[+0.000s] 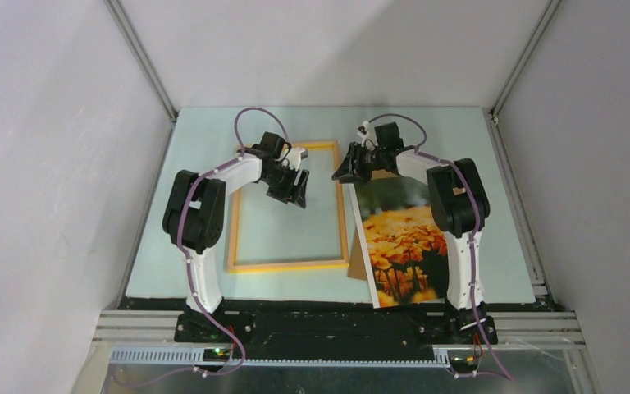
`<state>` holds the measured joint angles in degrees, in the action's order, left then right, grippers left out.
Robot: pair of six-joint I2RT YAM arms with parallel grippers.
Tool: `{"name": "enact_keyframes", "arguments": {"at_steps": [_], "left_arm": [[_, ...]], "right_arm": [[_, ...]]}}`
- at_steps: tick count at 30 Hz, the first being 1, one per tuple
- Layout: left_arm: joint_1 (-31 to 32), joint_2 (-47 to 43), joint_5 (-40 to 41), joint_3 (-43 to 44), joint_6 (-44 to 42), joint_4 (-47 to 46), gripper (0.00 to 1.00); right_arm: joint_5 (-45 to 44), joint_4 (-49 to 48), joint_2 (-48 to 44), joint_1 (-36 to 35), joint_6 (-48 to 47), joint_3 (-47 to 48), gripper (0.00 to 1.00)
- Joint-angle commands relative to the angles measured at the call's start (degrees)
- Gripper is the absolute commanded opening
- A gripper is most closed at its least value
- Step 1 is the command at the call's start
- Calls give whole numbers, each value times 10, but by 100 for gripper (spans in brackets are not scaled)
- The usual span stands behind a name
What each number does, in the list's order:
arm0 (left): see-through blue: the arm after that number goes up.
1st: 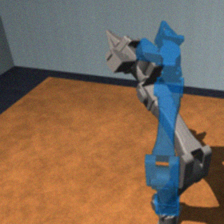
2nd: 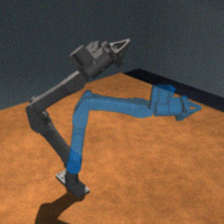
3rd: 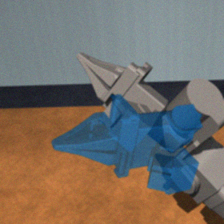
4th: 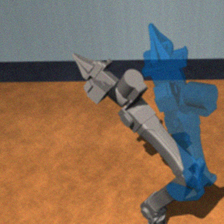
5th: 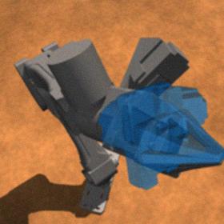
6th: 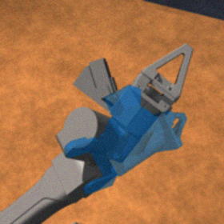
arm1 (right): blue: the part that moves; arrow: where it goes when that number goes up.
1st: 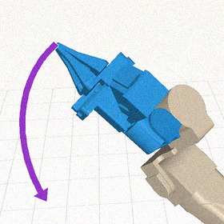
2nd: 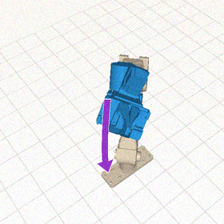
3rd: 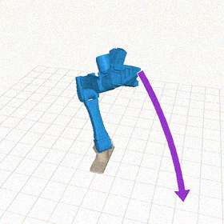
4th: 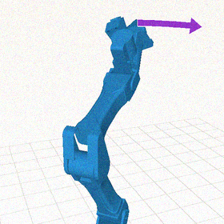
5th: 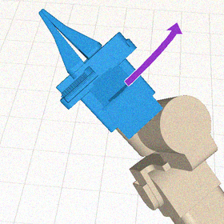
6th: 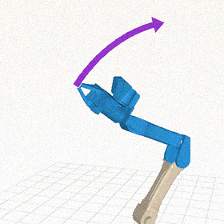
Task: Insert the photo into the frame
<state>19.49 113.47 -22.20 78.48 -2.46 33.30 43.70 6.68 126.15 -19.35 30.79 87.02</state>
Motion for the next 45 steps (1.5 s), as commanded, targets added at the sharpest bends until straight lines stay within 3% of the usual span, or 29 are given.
{"name": "enact_keyframes", "arguments": {"at_steps": [1,11,17,19,33,42,45], "left_arm": [[3,-3,15,-10,2,0,73],[4,-17,10,-9,4,0,74],[3,-49,18,-7,1,0,77],[3,-60,21,-7,-1,0,78],[3,-148,70,-50,-40,0,97],[2,-241,244,-107,-75,1,100],[3,-271,258,-123,-78,1,100]], "right_arm": [[-8,1,-50,9,-28,-2,46],[-23,17,-85,10,-66,-6,51],[-51,38,-115,4,-111,-7,74],[-63,46,-124,1,-132,-8,77],[-172,84,-217,-24,-313,-94,83],[-230,86,-323,-3,-381,-192,84],[-230,100,-367,18,-398,-220,84]]}}
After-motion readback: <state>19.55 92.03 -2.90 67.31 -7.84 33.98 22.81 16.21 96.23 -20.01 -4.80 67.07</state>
